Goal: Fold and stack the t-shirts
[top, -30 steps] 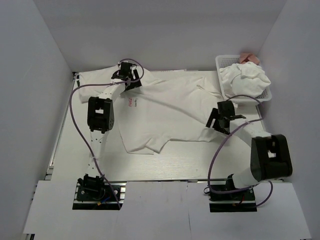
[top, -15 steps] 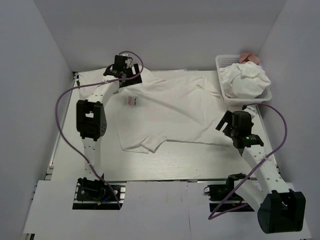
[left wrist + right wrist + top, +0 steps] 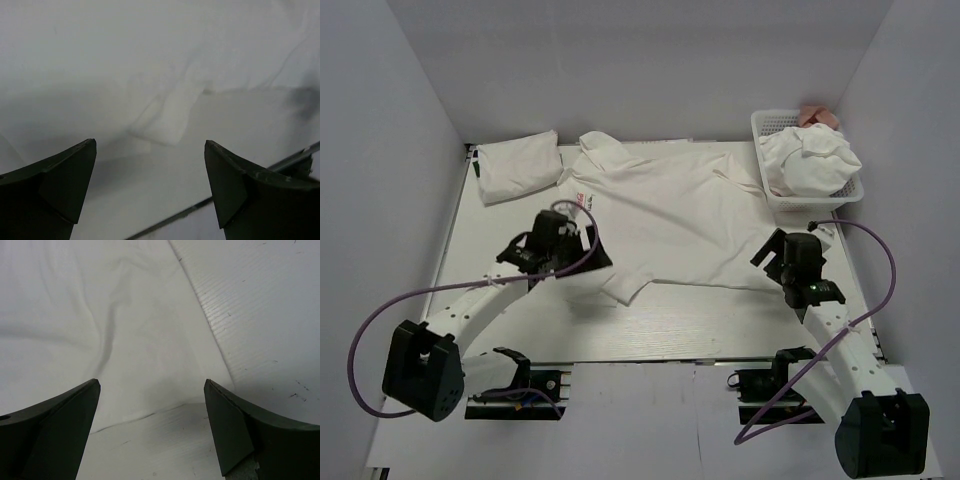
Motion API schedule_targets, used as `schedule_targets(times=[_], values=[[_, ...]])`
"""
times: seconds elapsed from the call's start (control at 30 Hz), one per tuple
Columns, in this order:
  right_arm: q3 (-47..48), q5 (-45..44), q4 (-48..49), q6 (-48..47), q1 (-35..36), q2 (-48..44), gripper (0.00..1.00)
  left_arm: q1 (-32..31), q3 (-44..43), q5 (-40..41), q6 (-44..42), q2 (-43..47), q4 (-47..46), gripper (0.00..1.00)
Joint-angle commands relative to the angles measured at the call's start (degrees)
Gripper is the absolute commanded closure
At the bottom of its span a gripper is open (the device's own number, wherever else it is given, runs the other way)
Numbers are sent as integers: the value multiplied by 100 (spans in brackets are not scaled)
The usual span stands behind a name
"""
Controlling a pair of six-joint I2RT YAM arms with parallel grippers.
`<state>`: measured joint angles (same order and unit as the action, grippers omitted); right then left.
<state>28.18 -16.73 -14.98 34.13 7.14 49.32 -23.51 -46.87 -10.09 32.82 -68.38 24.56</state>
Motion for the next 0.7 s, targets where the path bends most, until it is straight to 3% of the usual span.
schedule_targets(times=[0.0, 0.17, 0.23, 0.43, 0.67], values=[[-41, -217, 241, 208, -37, -37, 10, -496, 766, -573, 409, 544, 207, 2], [-67, -173, 303, 235, -54, 209, 10, -1207, 1172, 13, 638, 564, 558, 7], [-50, -137, 355, 234, -54, 280, 10, -1410, 875, 461, 691, -22, 734, 13], [-24, -392, 286, 199, -63, 455, 10, -2078, -241, 1998, 691, -1194, 1585, 16], [-67, -779, 154, 305, -116, 587, 10, -2343, -498, 2169, 489, -2012, 1316, 17]])
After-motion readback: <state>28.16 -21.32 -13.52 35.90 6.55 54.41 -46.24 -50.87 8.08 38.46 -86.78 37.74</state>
